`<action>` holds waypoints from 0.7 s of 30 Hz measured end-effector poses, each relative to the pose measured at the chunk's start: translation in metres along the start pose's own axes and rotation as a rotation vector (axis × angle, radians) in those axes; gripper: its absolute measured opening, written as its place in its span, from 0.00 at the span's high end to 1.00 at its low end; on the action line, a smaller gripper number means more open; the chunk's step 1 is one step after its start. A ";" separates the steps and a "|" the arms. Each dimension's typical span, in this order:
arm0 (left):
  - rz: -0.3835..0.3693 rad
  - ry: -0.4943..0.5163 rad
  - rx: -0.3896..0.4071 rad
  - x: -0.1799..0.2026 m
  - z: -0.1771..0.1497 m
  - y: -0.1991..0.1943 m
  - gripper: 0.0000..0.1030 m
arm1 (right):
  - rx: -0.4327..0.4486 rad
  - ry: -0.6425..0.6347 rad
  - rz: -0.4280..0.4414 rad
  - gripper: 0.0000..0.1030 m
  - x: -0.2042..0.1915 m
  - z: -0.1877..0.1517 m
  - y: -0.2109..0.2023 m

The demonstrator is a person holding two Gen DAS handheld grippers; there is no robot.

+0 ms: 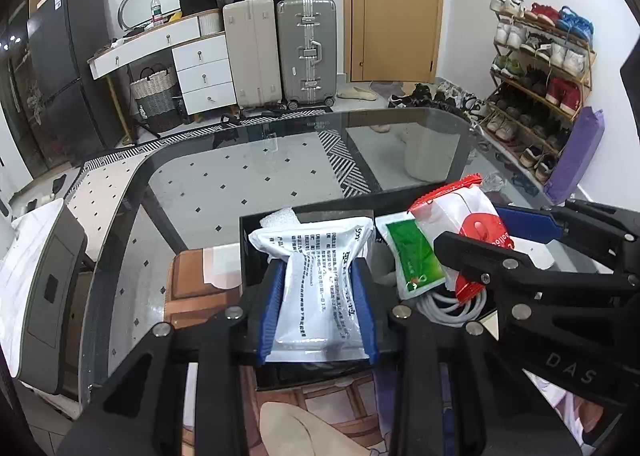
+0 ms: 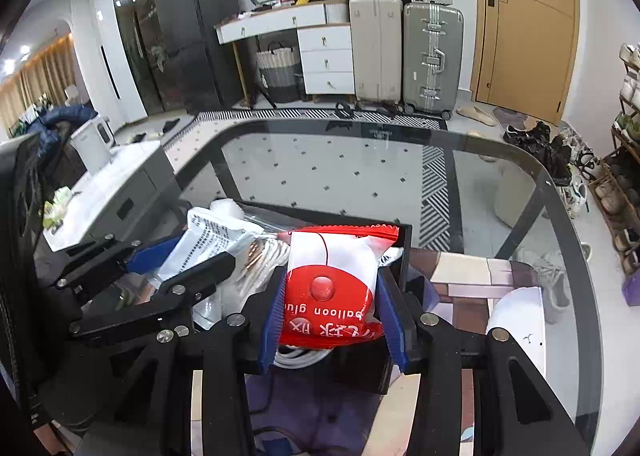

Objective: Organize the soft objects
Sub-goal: 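Carry the white packet and balloon glue bag into the black box and release both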

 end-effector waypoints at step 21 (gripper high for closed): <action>-0.058 0.013 -0.027 0.010 -0.010 0.006 0.27 | -0.008 0.015 0.008 0.47 0.012 -0.011 0.002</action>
Point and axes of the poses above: each gripper's, at about its wrist camera, not at the fingertips, and y roughly the way its jaws point, x to its right, z to its top, the point moved 4 cm from there along y, roughly the way its jaws point, and after that the axes turned 5 degrees about y, right-handed, at the moved point
